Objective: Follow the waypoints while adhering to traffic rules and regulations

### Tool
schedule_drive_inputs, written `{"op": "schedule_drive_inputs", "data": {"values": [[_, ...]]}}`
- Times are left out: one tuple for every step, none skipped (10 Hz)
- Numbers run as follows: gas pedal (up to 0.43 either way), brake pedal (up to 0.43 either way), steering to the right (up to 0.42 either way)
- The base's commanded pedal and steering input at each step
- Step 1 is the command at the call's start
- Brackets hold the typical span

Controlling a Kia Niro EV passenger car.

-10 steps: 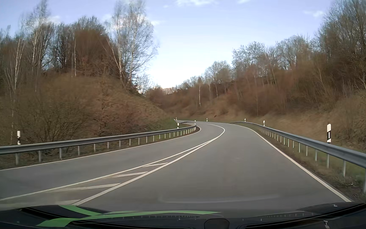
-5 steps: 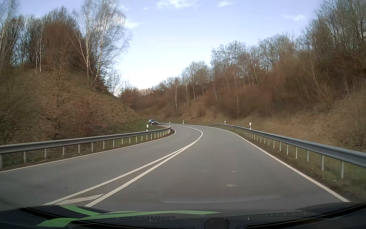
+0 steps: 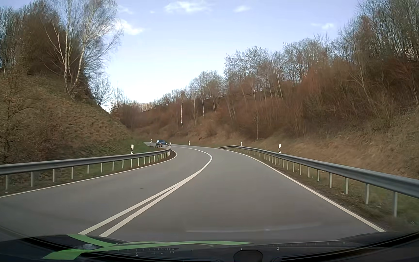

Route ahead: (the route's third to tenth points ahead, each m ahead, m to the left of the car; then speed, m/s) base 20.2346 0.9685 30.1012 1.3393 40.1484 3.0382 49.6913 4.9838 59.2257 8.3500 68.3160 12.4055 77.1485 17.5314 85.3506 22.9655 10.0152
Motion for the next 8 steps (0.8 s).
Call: {"op": "schedule_drive_inputs", "data": {"values": [[0.22, 0.0, 0.032], [0.22, 0.0, 0.026], [0.22, 0.0, 0.023], [0.228, 0.0, 0.015], [0.228, 0.0, 0.002], [0.228, 0.0, -0.003], [0.228, 0.0, -0.003], [0.228, 0.0, -0.003]]}}
